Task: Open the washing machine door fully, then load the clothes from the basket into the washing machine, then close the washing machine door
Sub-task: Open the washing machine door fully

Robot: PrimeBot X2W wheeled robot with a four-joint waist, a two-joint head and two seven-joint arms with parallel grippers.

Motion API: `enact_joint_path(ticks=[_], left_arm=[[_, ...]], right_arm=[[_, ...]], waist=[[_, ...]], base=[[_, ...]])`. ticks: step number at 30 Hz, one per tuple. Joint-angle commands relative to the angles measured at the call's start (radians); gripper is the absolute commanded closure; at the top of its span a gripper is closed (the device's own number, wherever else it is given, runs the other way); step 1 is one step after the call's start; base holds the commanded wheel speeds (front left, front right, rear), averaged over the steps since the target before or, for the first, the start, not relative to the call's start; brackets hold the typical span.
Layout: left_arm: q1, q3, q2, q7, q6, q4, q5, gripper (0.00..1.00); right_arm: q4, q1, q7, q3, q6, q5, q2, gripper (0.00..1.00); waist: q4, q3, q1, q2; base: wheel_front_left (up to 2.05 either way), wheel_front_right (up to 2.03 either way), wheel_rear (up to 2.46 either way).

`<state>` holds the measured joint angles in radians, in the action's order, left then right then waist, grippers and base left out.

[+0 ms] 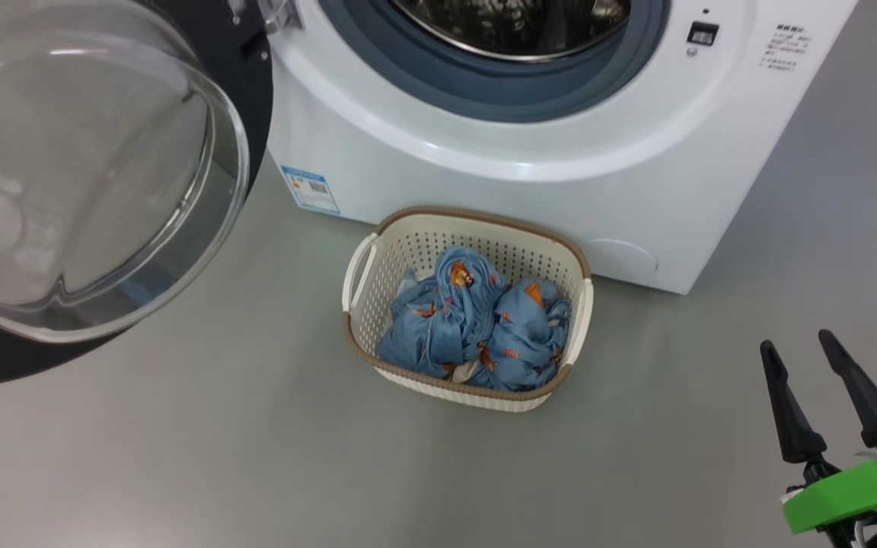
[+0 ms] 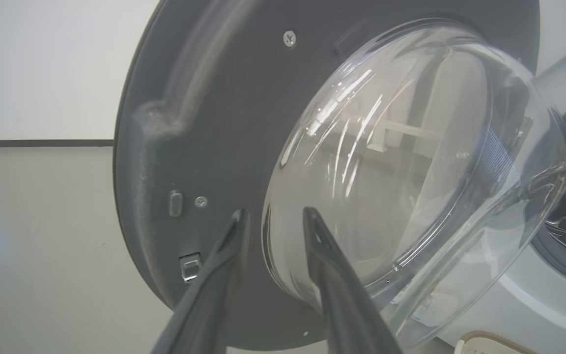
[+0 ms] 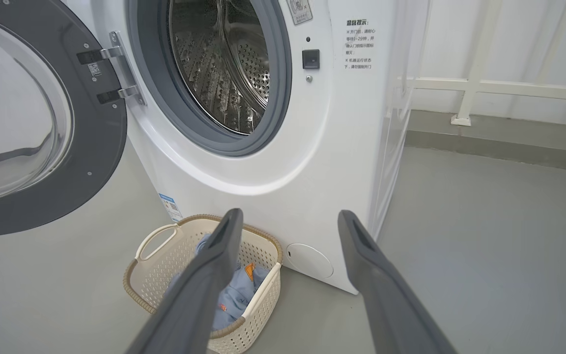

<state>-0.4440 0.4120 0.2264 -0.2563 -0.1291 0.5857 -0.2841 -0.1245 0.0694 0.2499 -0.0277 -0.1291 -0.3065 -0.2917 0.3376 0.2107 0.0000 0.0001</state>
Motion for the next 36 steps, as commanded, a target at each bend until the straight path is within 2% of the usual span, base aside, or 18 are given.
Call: enact_joint_path(ticks=[1, 3, 14, 19, 36], left_arm=[[0.040, 0.005, 0.041, -0.006, -0.001, -0.055, -0.017, 0.16], [0.074, -0.012, 0.032, -0.006, -0.001, -0.082, -0.023, 0.00], [0.210, -0.124, -0.018, -0.006, -0.001, -0.214, -0.049, 0.00], [0.248, -0.200, -0.024, -0.006, -0.001, -0.269, -0.056, 0.00], [0.297, -0.323, -0.027, -0.006, -0.002, -0.372, -0.071, 0.00]], right_arm=[[0.020, -0.020, 0.012, 0.022, -0.002, -0.010, -0.009, 0.00], [0.020, -0.031, 0.012, 0.019, -0.002, -0.012, -0.005, 0.00], [0.022, -0.068, 0.012, 0.000, -0.002, -0.016, 0.011, 0.00], [0.023, -0.072, 0.012, -0.009, -0.002, -0.018, 0.017, 0.00], [0.035, -0.071, 0.012, -0.030, -0.002, -0.014, 0.037, 0.00]], waist=[[-0.016, -0.041, 0.0000, -0.0001], [-0.024, -0.056, 0.0000, -0.0001], [-0.085, -0.087, 0.0000, -0.0001], [-0.133, -0.084, 0.0000, -0.0001], [-0.273, -0.073, 0.0000, -0.0001]], base=[[0.00, 0.00, 0.00], [0.00, 0.00, 0.00], [0.00, 0.00, 0.00], [0.00, 0.00, 0.00], [0.00, 0.00, 0.00]])
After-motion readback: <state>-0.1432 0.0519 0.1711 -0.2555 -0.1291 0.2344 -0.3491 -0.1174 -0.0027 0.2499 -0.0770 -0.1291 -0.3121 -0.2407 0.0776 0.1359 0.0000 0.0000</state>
